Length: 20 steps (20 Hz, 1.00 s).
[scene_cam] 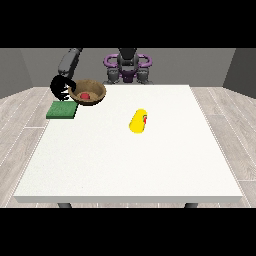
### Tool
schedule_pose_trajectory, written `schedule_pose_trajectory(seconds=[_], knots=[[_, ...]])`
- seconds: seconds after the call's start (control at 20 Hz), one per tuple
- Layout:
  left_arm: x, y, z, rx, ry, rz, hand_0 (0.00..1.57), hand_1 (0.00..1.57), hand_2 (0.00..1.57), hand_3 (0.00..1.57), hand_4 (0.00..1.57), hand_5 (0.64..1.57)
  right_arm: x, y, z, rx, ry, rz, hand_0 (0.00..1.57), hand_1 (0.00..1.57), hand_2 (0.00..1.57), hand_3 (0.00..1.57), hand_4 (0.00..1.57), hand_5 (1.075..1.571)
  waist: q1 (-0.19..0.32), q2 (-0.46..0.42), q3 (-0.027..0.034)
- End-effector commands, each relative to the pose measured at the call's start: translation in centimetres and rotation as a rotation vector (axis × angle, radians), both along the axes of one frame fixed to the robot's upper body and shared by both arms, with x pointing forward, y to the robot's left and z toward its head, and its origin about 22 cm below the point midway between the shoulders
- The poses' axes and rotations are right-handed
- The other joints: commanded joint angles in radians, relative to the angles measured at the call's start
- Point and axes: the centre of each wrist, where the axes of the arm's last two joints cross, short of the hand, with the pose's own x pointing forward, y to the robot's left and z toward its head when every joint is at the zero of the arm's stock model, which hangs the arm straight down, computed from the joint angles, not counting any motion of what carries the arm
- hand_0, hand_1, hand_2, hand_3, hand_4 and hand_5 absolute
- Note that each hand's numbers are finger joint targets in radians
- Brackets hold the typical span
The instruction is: Pick the cup and pour the ball into the bowl, then pick the bowl and place it on the pad
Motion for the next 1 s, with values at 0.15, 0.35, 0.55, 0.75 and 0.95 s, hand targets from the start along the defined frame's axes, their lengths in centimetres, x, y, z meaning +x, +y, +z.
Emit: schedule_pose_trajectory(seconds=[0.15, 0.35, 0.55, 0.75, 0.95], knots=[[-1.1, 1.8, 1.3, 0.007, -0.034, 0.008, 0.0, 0.0, 0.0, 0.0, 0.0, 1.571, 0.6, -3.5, 3.8, -0.115, 0.01, 0.051, 1.57, 1.57, 1.57, 1.15, 1.16, 1.568, -0.019, 0.046, 0.0012], [-0.5, 0.0, 3.2, -0.002, -0.098, 0.007, 0.0, 0.0, 0.0, 0.0, 0.0, 1.571, 0.7, -4.9, 4.4, -0.103, -0.009, 0.033, 1.57, 1.57, 1.57, 1.15, 1.16, 1.568, 0.001, 0.07, 0.0016], [0.0, -3.0, 5.0, 0.022, -0.133, -0.067, 0.0, 0.0, 0.0, 0.0, 0.0, 1.571, -1.2, -11.4, 6.8, -0.157, -0.059, -0.042, 1.57, 1.57, 1.57, 0.97, 1.15, 1.565, 0.056, 0.128, 0.003], [-0.1, -4.0, 5.5, 0.023, -0.145, -0.064, 0.0, 0.0, 0.0, 0.0, 0.0, 1.571, -2.3, -12.6, 5.8, -0.135, -0.092, -0.062, 1.57, 1.57, 1.57, 0.92, 1.14, 1.564, 0.041, 0.146, 0.0028], [-1.0, -6.3, 8.1, 0.055, -0.212, -0.163, 0.0, 0.0, 0.0, 0.0, 0.0, 1.571, -3.6, -13.9, 4.3, -0.163, -0.129, -0.127, 1.57, 1.57, 1.57, 0.76, 1.18, 1.566, 0.129, 0.212, 0.0041]])
